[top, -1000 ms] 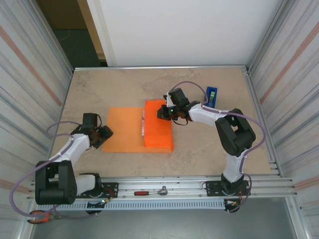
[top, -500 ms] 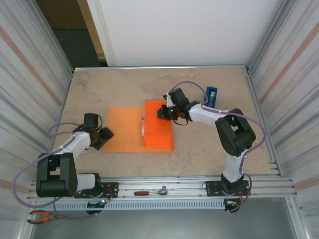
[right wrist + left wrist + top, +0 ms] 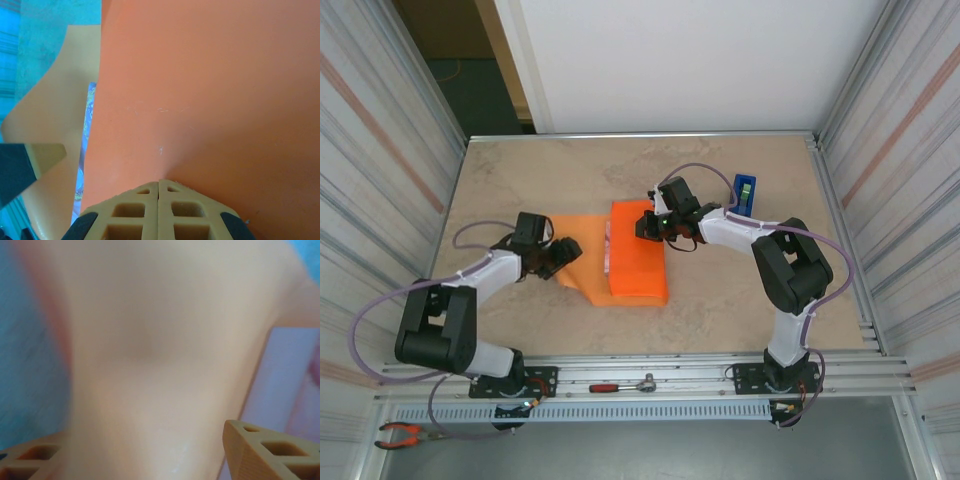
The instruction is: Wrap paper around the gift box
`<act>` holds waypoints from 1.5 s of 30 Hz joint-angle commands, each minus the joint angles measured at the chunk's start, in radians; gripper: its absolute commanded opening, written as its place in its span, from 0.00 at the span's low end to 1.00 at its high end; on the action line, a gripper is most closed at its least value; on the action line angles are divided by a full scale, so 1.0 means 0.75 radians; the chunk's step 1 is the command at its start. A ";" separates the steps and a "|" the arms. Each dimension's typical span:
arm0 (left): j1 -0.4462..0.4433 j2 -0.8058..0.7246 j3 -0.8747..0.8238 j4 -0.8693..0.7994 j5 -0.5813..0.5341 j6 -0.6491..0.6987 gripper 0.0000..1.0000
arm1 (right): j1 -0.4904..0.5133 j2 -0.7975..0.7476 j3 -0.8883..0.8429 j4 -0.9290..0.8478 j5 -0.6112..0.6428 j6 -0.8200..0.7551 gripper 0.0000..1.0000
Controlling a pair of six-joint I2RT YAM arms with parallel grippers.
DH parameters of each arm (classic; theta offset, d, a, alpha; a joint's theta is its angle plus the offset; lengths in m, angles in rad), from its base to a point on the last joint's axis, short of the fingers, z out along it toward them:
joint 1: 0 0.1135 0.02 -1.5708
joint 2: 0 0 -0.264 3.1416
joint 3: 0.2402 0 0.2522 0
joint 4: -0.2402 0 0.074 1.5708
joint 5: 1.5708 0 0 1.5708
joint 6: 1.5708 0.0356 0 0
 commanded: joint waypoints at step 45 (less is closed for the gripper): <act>0.456 -0.173 0.060 -0.334 0.402 0.309 0.00 | 0.024 0.094 -0.071 -0.062 -0.009 0.020 0.00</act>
